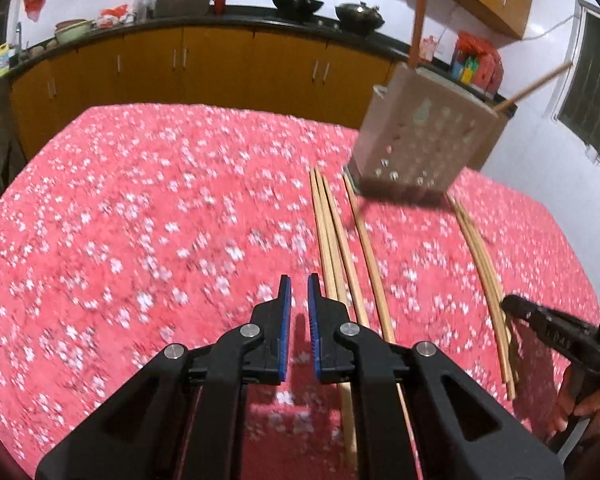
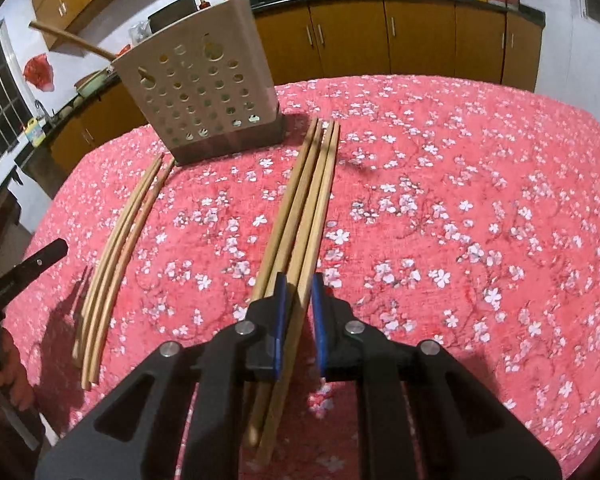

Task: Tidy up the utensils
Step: 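Move both open tools back down over the remaining chopsticks, then close the left tool on a chopstick while the right tool grasps another chopstick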

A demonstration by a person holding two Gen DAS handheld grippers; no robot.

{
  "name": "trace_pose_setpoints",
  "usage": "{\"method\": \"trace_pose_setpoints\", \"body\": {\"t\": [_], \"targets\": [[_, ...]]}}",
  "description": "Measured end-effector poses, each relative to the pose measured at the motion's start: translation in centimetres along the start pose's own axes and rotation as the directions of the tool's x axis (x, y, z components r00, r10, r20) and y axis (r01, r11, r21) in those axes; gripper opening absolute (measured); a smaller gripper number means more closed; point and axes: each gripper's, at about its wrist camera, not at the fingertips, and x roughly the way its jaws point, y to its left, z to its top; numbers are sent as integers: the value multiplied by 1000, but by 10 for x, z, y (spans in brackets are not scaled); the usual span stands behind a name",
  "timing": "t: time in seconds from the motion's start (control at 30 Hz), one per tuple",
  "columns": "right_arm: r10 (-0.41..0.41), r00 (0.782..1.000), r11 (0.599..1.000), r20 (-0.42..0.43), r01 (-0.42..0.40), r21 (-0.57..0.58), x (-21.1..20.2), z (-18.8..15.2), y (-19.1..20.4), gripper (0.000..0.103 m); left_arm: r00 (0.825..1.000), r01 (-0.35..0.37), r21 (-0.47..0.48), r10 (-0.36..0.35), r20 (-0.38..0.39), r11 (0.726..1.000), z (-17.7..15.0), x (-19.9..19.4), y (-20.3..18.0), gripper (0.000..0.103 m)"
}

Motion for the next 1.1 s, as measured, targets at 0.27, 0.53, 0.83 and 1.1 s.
{"method": "trace_pose_setpoints", "body": {"t": [0.27,0.53,0.83,1.1], "targets": [[-41,999,999,-4,41,3,-2,-3,-8,9,999,17,15,-16,-40,1000,-12,9,-8,9],[-76,997,996,5,76,45,0,1,-19,8,997,47,35,-45,-70,998,-19,13,-16,9],[-83,997,996,7,83,28,-1,0,-16,8,995,45,80,-38,-90,996,-22,13,-20,9],[-83,997,996,3,83,11,-4,-5,-15,8,995,-1,146,15,-95,989,-29,15,-29,9]]}}
